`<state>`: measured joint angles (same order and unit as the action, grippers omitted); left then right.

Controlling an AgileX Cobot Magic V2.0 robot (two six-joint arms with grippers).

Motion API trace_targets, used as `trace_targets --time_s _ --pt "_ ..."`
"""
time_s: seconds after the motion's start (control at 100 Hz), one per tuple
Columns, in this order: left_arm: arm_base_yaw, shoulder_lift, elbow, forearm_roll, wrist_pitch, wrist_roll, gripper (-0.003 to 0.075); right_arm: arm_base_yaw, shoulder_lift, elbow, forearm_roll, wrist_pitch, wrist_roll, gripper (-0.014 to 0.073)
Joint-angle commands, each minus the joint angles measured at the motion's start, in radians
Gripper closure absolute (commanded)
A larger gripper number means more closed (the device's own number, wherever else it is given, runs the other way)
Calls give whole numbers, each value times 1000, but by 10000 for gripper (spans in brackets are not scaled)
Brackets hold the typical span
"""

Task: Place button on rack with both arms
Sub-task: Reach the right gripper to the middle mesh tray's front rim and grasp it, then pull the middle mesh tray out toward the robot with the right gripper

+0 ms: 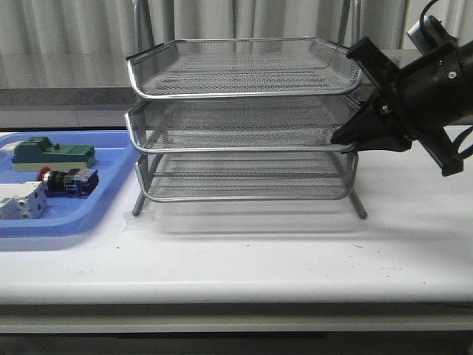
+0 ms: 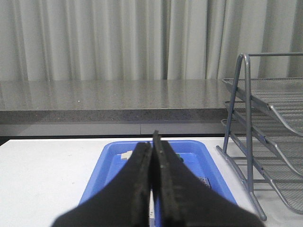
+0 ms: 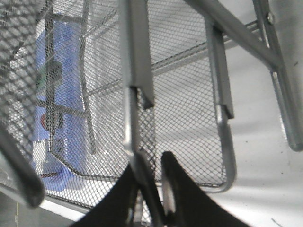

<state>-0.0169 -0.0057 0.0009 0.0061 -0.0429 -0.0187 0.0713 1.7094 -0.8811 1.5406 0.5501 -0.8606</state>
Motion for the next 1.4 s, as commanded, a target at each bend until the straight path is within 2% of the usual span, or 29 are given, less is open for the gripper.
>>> trace_targets --time_s 0.0,0.34,0.8,1.2,1.29,1.39 --pt "3 -31 48 -6 -74 -8 740 0 -41 -12 10 75 2 593" --pt "3 -31 48 -6 -74 -8 740 31 -72 119 -81 68 -2 593" --pt "3 -31 48 -6 -74 -8 740 66 -311 386 -85 4 -5 593" --pt "3 -31 48 -6 -74 -8 740 66 -386 425 -87 -59 -6 585" --pt "3 -31 48 -6 -74 -8 740 66 -409 425 -87 -77 -20 522" --pt "3 -31 48 -6 -74 -8 740 66 -451 425 -87 -82 -31 379"
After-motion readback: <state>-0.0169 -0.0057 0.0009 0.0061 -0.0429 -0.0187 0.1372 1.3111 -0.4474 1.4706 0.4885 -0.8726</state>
